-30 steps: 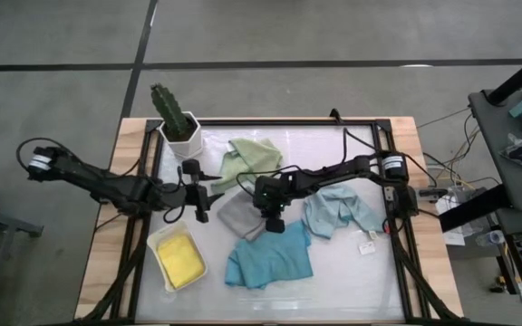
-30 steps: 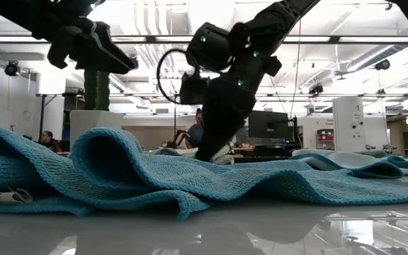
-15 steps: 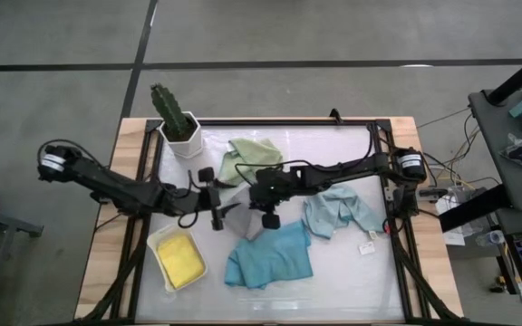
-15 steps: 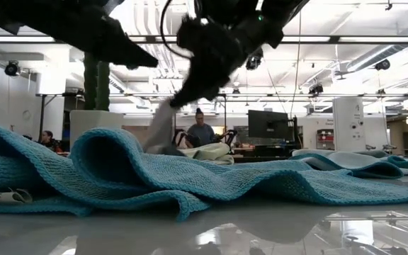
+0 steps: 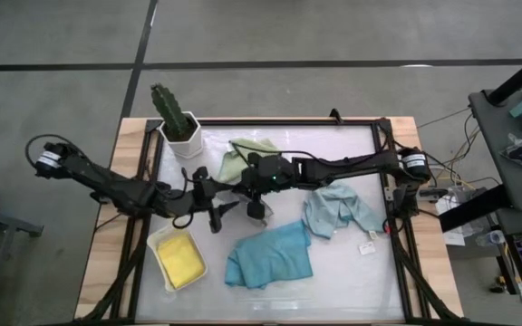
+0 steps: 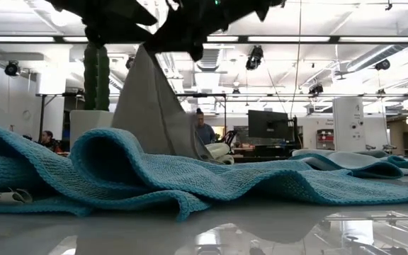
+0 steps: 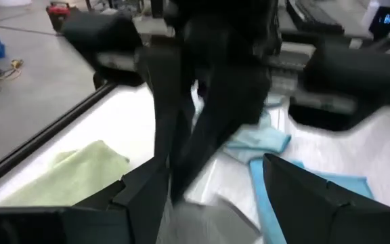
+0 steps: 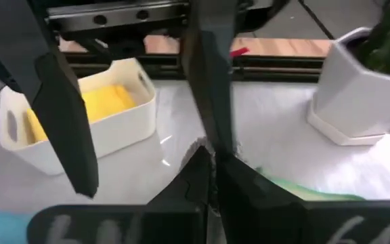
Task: Fold microfiber towels
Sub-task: Fold the gray microfiber towel
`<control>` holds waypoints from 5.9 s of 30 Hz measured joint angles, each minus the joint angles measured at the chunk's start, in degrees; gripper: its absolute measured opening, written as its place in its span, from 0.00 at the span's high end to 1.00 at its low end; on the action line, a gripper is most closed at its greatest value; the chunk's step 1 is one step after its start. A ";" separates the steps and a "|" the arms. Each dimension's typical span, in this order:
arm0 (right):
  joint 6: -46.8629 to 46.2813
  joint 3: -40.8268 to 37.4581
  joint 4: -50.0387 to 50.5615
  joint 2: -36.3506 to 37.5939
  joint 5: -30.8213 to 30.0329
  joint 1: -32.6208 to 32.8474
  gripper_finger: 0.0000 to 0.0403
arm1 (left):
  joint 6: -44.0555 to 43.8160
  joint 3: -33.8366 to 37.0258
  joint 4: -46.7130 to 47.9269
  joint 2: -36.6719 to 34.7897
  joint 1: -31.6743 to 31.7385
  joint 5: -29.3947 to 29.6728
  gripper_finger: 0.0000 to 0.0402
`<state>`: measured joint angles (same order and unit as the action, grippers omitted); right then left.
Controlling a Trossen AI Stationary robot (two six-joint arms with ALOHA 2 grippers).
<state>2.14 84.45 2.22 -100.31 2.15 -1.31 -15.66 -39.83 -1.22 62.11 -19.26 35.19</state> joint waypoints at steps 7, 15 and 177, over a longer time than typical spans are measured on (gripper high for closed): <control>-2.09 6.18 5.01 0.34 -5.15 -0.05 0.97 | 9.06 -0.94 1.32 -3.52 0.04 8.18 0.45; 2.42 16.98 14.22 0.65 -17.24 0.08 0.97 | 19.19 -3.15 1.47 -7.97 0.09 15.40 0.45; -9.17 32.31 60.10 2.09 31.35 -5.95 0.97 | 26.21 -14.64 -8.51 19.89 4.43 -7.66 0.45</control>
<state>-7.03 116.75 62.32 -98.21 33.50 -7.27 10.55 -54.47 -9.73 82.00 -14.83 27.53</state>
